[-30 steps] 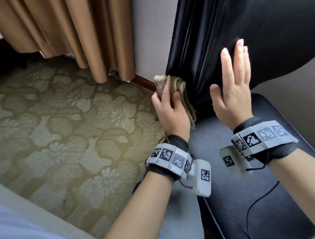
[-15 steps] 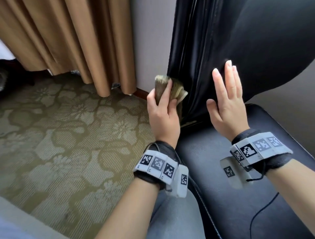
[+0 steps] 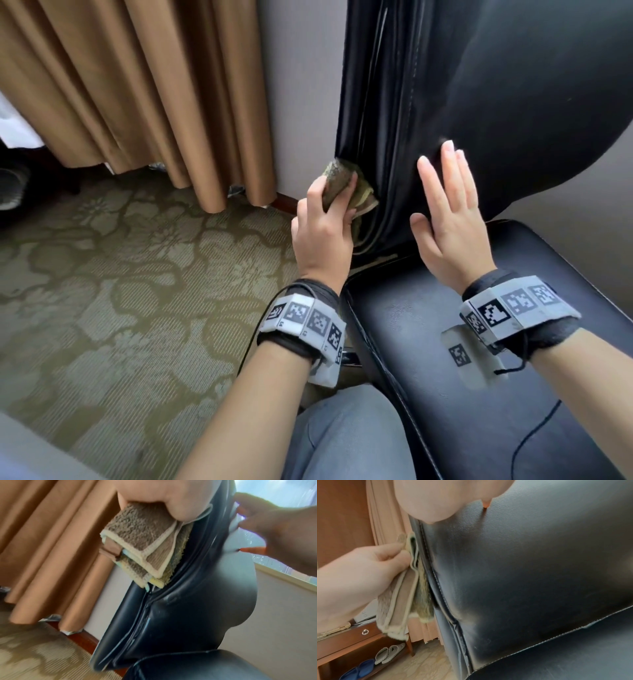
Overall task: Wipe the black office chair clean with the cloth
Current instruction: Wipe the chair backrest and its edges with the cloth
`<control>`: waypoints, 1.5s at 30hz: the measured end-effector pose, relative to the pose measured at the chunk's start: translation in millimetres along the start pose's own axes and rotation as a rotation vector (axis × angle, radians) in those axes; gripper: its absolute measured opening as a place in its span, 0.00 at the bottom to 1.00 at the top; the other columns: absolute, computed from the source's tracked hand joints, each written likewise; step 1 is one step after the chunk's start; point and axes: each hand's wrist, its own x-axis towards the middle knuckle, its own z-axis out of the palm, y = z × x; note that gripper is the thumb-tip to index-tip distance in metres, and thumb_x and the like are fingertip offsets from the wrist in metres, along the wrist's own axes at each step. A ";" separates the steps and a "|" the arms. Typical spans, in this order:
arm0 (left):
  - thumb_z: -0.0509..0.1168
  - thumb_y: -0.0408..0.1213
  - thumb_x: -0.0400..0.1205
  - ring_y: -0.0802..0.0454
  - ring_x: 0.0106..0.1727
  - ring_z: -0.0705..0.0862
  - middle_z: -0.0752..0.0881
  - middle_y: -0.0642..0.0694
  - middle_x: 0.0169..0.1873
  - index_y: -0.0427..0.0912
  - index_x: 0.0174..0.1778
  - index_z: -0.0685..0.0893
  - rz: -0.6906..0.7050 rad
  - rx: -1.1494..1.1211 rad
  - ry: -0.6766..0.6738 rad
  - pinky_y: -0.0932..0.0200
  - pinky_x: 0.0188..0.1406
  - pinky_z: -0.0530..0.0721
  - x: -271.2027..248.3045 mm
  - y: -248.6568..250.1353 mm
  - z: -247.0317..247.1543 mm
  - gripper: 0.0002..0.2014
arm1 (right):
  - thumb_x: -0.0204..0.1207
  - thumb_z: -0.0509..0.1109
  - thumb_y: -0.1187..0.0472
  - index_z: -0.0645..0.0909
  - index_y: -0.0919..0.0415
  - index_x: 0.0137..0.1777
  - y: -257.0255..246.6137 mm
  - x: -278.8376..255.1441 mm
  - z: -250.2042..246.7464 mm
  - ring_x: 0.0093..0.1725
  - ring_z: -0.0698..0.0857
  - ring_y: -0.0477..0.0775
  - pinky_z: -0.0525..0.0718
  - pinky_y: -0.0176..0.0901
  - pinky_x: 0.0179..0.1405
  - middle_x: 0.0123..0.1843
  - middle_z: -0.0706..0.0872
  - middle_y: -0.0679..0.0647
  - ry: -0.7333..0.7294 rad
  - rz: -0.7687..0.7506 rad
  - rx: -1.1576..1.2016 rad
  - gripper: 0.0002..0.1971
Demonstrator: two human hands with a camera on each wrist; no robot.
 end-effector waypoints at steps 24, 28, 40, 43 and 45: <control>0.79 0.39 0.68 0.63 0.47 0.82 0.82 0.50 0.50 0.43 0.79 0.55 -0.216 -0.481 -0.497 0.74 0.52 0.75 101.4 40.3 -139.1 0.49 | 0.66 0.72 0.43 0.72 0.54 0.71 -103.1 76.4 -64.5 0.58 0.77 0.36 0.72 0.28 0.54 0.58 0.79 0.41 -0.093 0.365 0.631 0.33; 0.79 0.33 0.67 0.73 0.39 0.78 0.76 0.56 0.47 0.45 0.76 0.60 -0.097 -0.409 -0.552 0.80 0.45 0.73 112.7 48.2 -148.6 0.46 | 0.68 0.73 0.53 0.82 0.48 0.49 -99.9 78.1 -75.1 0.45 0.80 0.39 0.74 0.27 0.44 0.41 0.84 0.38 -0.013 0.361 0.624 0.09; 0.64 0.59 0.68 0.55 0.61 0.76 0.72 0.46 0.64 0.50 0.70 0.61 -0.318 -0.480 -0.450 0.56 0.59 0.80 243.1 72.2 -128.8 0.36 | 0.70 0.70 0.66 0.79 0.53 0.43 -64.8 88.4 -99.5 0.43 0.77 0.36 0.73 0.25 0.42 0.42 0.78 0.40 0.115 0.458 0.645 0.07; 0.70 0.47 0.73 0.64 0.57 0.80 0.75 0.45 0.66 0.48 0.77 0.52 -0.260 -0.571 -0.544 0.63 0.56 0.80 263.6 82.0 -117.6 0.42 | 0.72 0.70 0.68 0.79 0.54 0.44 -67.2 98.6 -104.2 0.40 0.78 0.39 0.74 0.26 0.41 0.41 0.80 0.41 0.057 0.498 0.649 0.08; 0.73 0.41 0.72 0.59 0.65 0.78 0.73 0.44 0.70 0.43 0.79 0.49 -0.199 -0.640 -0.577 0.61 0.64 0.78 263.4 86.4 -113.1 0.46 | 0.73 0.70 0.70 0.79 0.56 0.43 -72.7 100.4 -107.4 0.38 0.80 0.42 0.77 0.30 0.39 0.38 0.82 0.44 0.033 0.530 0.675 0.08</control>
